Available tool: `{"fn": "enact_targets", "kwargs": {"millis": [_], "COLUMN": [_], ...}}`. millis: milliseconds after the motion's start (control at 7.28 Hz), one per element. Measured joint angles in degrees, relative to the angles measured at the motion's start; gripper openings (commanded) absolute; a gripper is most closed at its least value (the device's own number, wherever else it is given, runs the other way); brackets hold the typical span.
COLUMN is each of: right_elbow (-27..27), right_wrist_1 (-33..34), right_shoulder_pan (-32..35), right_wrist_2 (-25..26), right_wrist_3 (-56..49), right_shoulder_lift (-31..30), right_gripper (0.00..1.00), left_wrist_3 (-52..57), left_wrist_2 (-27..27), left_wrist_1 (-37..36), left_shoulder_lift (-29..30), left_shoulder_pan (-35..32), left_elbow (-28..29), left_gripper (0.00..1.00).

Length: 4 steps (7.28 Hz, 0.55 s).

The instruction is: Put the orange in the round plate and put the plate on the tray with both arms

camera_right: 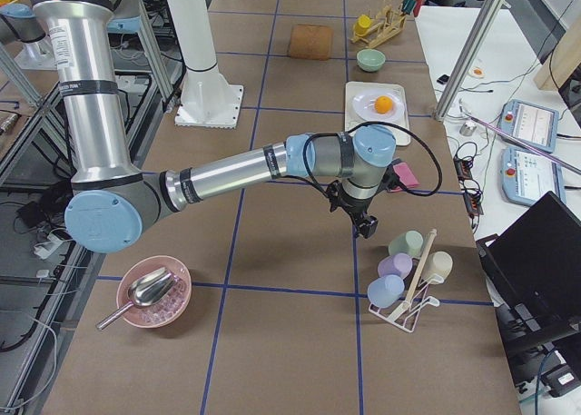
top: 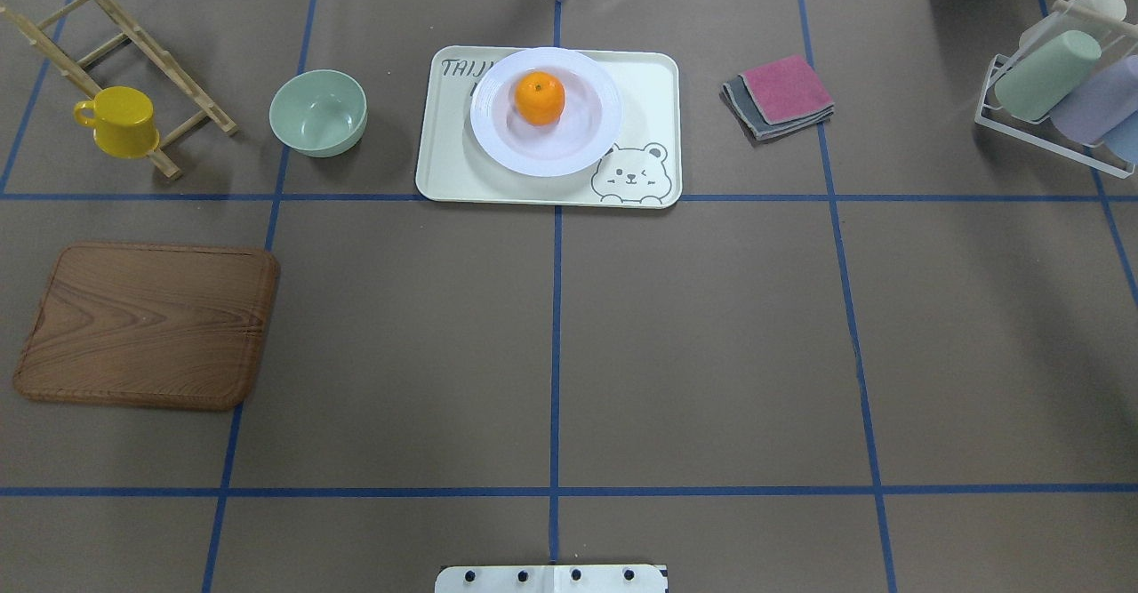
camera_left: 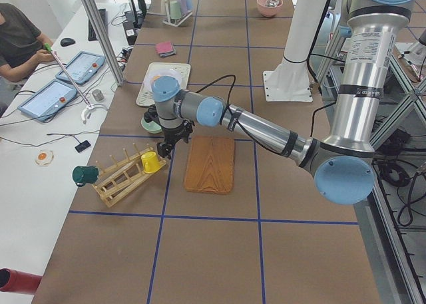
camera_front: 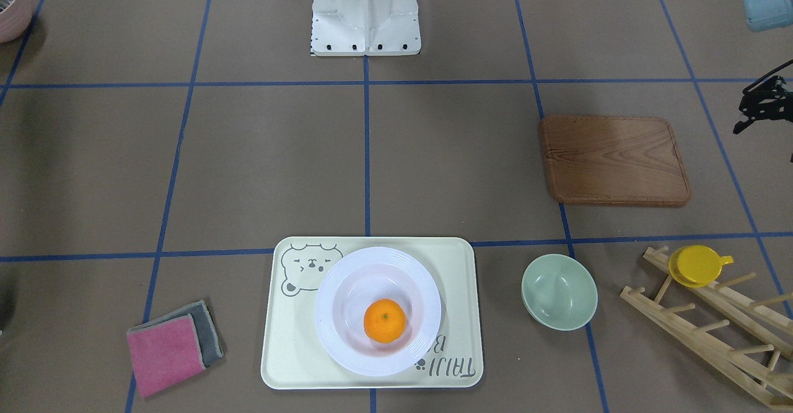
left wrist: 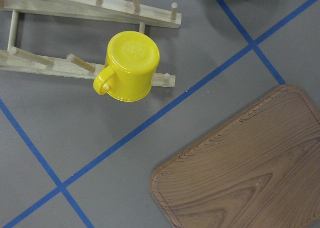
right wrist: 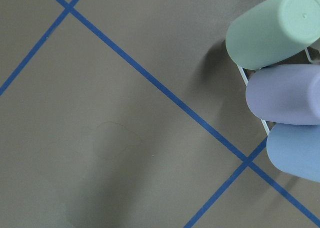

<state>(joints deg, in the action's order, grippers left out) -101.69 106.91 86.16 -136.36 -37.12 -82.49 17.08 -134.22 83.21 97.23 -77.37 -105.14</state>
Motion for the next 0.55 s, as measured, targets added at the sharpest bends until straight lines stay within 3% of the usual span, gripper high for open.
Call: {"fn": "enact_targets", "kwargs": {"millis": [549], "right_elbow": [-0.78], "right_wrist_1": [-0.03], "right_shoulder_pan": [-0.03], "right_wrist_2": [0.68], "right_wrist_3": [-0.05], "right_shoulder_lift": [-0.18], "right_gripper": [1.00], "left_wrist_3": [-0.04], "left_wrist_2": [-0.46], "left_wrist_1": [0.29], "left_shoulder_lift": [0.70], "left_shoulder_pan": [0.04], "left_elbow": [-0.46], "left_gripper": [0.99]}}
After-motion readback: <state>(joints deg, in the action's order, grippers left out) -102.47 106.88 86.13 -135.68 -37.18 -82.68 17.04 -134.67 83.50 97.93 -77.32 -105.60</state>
